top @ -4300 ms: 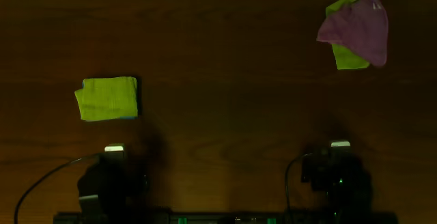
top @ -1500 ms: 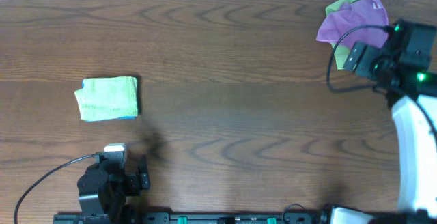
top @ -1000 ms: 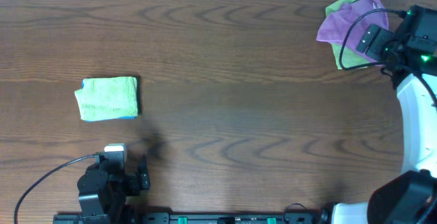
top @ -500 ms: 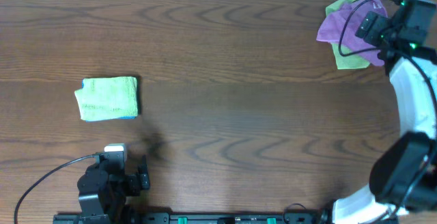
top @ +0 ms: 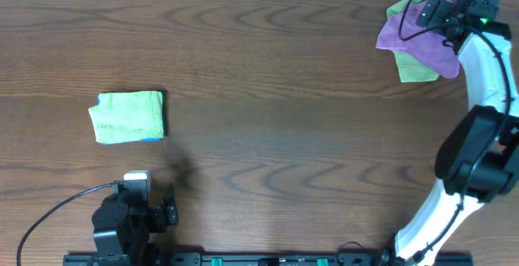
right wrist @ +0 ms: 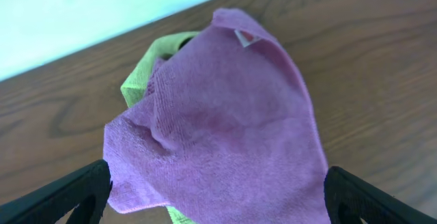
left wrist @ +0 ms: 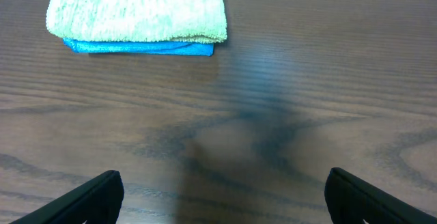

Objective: Fold the cloth
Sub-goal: 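Reach the right gripper to the crumpled pink cloth at top right, then grasp the pink cloth with the right gripper and lift it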

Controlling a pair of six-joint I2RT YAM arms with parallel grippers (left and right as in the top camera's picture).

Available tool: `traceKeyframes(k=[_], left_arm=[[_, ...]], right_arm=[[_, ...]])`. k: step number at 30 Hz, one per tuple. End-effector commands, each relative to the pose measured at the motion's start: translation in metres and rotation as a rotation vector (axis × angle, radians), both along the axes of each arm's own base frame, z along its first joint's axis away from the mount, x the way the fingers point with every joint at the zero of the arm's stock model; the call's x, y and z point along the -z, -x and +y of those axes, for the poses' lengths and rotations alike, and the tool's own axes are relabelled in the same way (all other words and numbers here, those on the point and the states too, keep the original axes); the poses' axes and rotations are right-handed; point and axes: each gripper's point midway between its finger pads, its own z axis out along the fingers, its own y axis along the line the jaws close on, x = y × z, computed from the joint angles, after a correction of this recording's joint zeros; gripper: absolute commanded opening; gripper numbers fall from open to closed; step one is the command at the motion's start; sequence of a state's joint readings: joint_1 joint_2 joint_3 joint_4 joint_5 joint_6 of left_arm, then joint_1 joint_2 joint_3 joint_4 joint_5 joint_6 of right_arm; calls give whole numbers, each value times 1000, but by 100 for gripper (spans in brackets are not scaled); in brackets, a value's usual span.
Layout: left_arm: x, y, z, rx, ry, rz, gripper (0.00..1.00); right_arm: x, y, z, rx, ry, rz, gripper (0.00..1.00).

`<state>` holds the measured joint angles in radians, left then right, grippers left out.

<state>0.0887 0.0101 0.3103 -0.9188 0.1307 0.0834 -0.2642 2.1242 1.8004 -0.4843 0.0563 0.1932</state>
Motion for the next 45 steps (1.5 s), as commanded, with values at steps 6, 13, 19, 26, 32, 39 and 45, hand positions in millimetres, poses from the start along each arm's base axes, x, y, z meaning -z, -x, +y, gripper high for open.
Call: traceKeyframes(k=[6, 13, 19, 26, 32, 39, 45], left_arm=[[13, 10, 0, 13, -16, 60, 96], [13, 10, 0, 13, -16, 60, 95], [13, 9, 0, 13, -16, 60, 96], [13, 10, 0, 13, -16, 60, 95], [13, 10, 0, 13, -16, 60, 96], [13, 10, 0, 13, -16, 60, 96], [13, 10, 0, 13, -16, 60, 96]], right_arm=[[44, -10, 1, -19, -42, 43, 99], [76, -16, 2, -15, -78, 64, 99], [99, -16, 4, -12, -102, 87, 91], [99, -16, 4, -12, -102, 88, 47], [80, -11, 8, -15, -102, 90, 2], [30, 5, 12, -16, -97, 75, 1], [-29, 25, 20, -23, -86, 35, 1]])
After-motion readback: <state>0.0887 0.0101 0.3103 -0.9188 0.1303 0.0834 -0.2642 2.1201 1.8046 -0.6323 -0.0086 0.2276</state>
